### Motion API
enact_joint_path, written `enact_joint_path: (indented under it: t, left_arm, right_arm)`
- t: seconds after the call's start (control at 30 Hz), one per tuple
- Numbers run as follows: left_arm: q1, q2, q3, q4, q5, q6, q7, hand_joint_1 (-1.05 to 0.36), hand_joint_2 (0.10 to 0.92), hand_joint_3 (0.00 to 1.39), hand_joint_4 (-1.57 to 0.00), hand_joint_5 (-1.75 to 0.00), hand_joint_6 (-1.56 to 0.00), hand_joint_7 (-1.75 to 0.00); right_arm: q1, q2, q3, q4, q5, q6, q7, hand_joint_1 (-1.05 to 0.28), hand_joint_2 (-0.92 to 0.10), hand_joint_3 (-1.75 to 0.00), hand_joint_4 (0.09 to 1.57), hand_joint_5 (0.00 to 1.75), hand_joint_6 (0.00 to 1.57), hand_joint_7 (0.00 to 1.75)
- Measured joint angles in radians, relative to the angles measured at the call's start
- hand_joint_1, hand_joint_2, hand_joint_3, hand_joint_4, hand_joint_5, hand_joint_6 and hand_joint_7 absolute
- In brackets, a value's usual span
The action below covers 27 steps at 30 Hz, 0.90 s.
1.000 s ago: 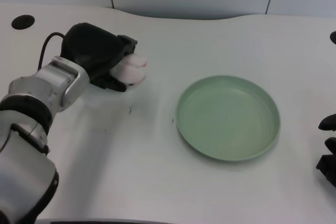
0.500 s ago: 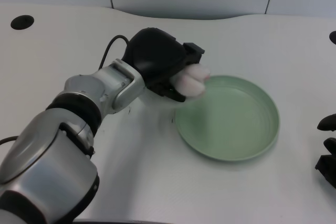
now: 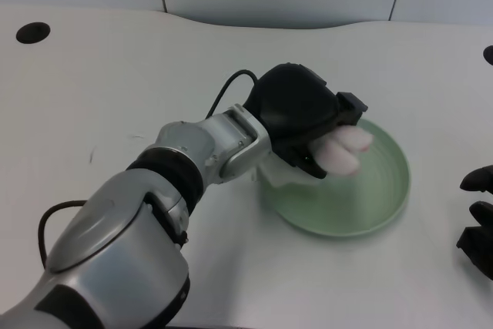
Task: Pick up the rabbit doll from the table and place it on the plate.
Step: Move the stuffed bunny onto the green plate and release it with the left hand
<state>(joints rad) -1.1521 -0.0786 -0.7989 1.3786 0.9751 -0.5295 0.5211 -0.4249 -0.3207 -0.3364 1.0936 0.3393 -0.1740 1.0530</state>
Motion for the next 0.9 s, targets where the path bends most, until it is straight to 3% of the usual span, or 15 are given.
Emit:
enact_joint_path:
  t: [0.23,0.3,0.37,0.4,0.47,0.5,0.53,0.57,0.6,0.63,0.7,0.8,0.9]
  left_arm:
    - [0.0,-0.016,-0.011,0.0,0.0,0.0,-0.01,-0.35,0.884,0.09,-0.8,-1.75,-0.66,-1.75]
    - [0.001,-0.025,-0.019,0.0,0.001,0.002,-0.023,-0.38,0.895,0.07,-0.8,-1.68,-0.77,-1.4]
    - [0.006,-0.038,-0.027,0.001,0.002,0.004,-0.04,-0.4,0.914,0.05,-0.79,-1.71,-0.81,-1.3]
    - [0.011,-0.043,-0.028,0.001,0.002,0.001,-0.041,-0.4,0.904,0.05,-0.77,-1.73,-0.73,-1.55]
    - [0.019,-0.052,-0.026,0.001,-0.001,-0.015,-0.041,-0.4,0.899,0.05,-0.76,-1.74,-0.67,-1.7]
    - [0.022,-0.055,-0.014,0.001,-0.014,-0.027,-0.062,-0.46,0.9,0.04,-0.54,-1.74,-0.51,-1.68]
    - [0.025,-0.056,0.0,0.001,-0.035,-0.039,-0.1,-0.53,0.912,0.04,-0.36,-1.63,-0.39,-1.5]
    - [0.029,-0.056,0.016,0.001,-0.054,-0.049,-0.141,-0.55,0.917,0.04,-0.3,-1.59,-0.35,-1.42]
    - [0.033,-0.056,0.032,0.001,-0.074,-0.056,-0.182,-0.6,0.918,0.09,-0.28,-1.27,-0.34,-1.08]
    - [0.038,-0.056,0.05,0.001,-0.094,-0.059,-0.221,-0.64,0.92,0.16,-0.32,-0.84,-0.4,-0.61]
    - [0.045,-0.056,0.092,0.002,-0.139,-0.066,-0.296,-0.7,0.921,0.36,-0.31,-0.39,-0.39,-0.18]
    - [0.046,-0.056,0.149,0.001,-0.2,-0.069,-0.38,-0.76,0.921,0.52,-0.24,-0.2,-0.32,-0.02]
    - [0.047,-0.057,0.165,0.001,-0.208,-0.073,-0.398,-0.79,0.921,0.56,-0.2,-0.16,-0.27,0.0]
  right_arm:
    - [0.006,0.001,0.004,-0.009,-0.002,0.0,-0.006,-0.41,-0.92,-0.15,1.31,1.75,1.01,1.75]
    - [0.006,0.001,0.006,-0.009,-0.002,0.001,0.002,-0.41,-0.92,-0.13,1.3,1.75,0.96,1.75]
    - [0.006,0.001,0.012,-0.009,-0.004,0.004,0.018,-0.42,-0.92,-0.11,1.3,1.75,1.02,1.75]
    - [0.006,0.001,0.016,-0.009,-0.006,0.004,0.022,-0.42,-0.92,-0.1,1.31,1.75,1.06,1.75]
    - [0.006,0.001,0.022,-0.008,-0.009,0.004,0.022,-0.43,-0.92,-0.09,1.32,1.75,1.09,1.75]
    - [0.006,0.0,0.024,-0.007,-0.009,0.004,0.024,-0.43,-0.92,-0.1,1.34,1.75,1.1,1.75]
    - [0.006,0.0,0.026,-0.005,-0.009,0.004,0.03,-0.44,-0.92,-0.1,1.37,1.75,1.1,1.75]
    - [0.006,0.0,0.029,-0.002,-0.009,0.003,0.038,-0.44,-0.92,-0.1,1.38,1.75,1.1,1.75]
    - [0.006,-0.001,0.032,-0.002,-0.009,0.002,0.045,-0.43,-0.92,-0.09,1.39,1.75,1.05,1.75]
    - [0.006,-0.001,0.033,-0.001,-0.008,0.003,0.051,-0.42,-0.91,-0.08,1.37,1.75,0.95,1.75]
    - [0.006,-0.004,0.033,0.0,-0.008,0.013,0.063,-0.41,-0.92,-0.07,1.37,1.75,0.93,1.75]
    - [0.004,-0.007,0.034,0.006,-0.008,0.018,0.096,-0.41,-0.92,-0.09,1.38,1.75,0.99,1.75]
    - [0.003,-0.007,0.034,0.008,-0.008,0.014,0.105,-0.41,-0.92,-0.09,1.4,1.75,1.09,1.75]
